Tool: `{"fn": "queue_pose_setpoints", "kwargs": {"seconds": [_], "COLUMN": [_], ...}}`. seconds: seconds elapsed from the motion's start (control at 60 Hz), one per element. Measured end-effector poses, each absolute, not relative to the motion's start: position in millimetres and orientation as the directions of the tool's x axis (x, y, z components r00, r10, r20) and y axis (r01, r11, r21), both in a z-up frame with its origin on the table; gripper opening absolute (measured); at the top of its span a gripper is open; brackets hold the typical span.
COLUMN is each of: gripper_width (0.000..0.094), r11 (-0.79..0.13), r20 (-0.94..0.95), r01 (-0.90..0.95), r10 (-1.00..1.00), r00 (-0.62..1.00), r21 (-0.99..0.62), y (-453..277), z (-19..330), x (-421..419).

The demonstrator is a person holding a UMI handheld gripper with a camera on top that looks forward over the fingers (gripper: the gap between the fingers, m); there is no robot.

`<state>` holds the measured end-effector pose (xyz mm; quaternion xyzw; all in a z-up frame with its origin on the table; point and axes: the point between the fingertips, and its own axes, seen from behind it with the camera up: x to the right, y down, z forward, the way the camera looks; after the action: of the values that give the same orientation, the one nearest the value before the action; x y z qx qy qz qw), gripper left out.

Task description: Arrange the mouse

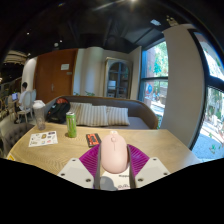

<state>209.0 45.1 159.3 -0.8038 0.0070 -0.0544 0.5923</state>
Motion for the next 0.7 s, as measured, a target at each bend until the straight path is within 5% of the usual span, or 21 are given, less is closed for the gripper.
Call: {"fn": "queue_pose_setpoints", "kwargs": {"seconds": [0.333,0.533,0.633,0.7], "gripper_width": [0.0406,0.053,0.0842,0.0836], "r11": [-0.595,-0.593,-0.555,-0.528], "r20": [0.057,0.012,0.0,-0.018], "r01": [-0.055,-0.092,-0.074,-0.079], "r10": [-0.168,-0.17,-0.132,-0.119], "r00": [0.984,0.985,0.991,0.993], "r21": [-0.802,-0.8,-0.829,-0.845], "y": [25,25,15,1], "z": [-10,-10,5,19], "x": [303,303,292,284]}}
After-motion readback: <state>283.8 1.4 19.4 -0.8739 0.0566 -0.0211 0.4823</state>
